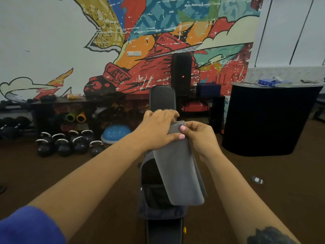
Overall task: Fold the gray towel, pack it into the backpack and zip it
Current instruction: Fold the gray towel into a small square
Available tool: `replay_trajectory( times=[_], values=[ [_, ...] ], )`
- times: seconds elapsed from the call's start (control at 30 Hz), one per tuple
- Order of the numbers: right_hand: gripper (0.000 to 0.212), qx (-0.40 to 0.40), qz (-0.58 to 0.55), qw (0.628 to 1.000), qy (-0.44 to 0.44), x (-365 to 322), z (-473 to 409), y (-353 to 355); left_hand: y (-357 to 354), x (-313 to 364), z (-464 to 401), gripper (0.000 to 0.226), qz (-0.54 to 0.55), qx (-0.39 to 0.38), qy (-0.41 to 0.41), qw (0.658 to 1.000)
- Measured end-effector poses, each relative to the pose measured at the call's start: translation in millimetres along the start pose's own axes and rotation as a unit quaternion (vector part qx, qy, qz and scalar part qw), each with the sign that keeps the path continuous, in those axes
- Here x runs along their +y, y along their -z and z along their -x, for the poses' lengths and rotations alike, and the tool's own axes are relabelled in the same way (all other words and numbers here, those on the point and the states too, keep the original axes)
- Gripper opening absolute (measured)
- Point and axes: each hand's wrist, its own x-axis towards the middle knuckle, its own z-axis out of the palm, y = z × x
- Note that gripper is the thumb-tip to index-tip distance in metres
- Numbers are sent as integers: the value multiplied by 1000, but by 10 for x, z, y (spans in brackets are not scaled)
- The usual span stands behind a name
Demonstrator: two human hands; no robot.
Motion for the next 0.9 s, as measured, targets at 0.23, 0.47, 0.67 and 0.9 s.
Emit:
replay_trajectory(
  times=[0.23,0.47,0.67,0.9],
  values=[
    [8,9,0,999,36,0,-23,10,-37,-45,-114,38,157,-50,23,986],
    [23,1,2,999,47,102,14,27,242,-81,-247,34,92,-1,4,996],
    [24,-122,1,992,-7,274,114,52,515,-233,-351,41,82,59,1,995],
    [23,-139,105,983,-54,474,121,87,551,-359,-343,34,111,114,16,987]
  ],
)
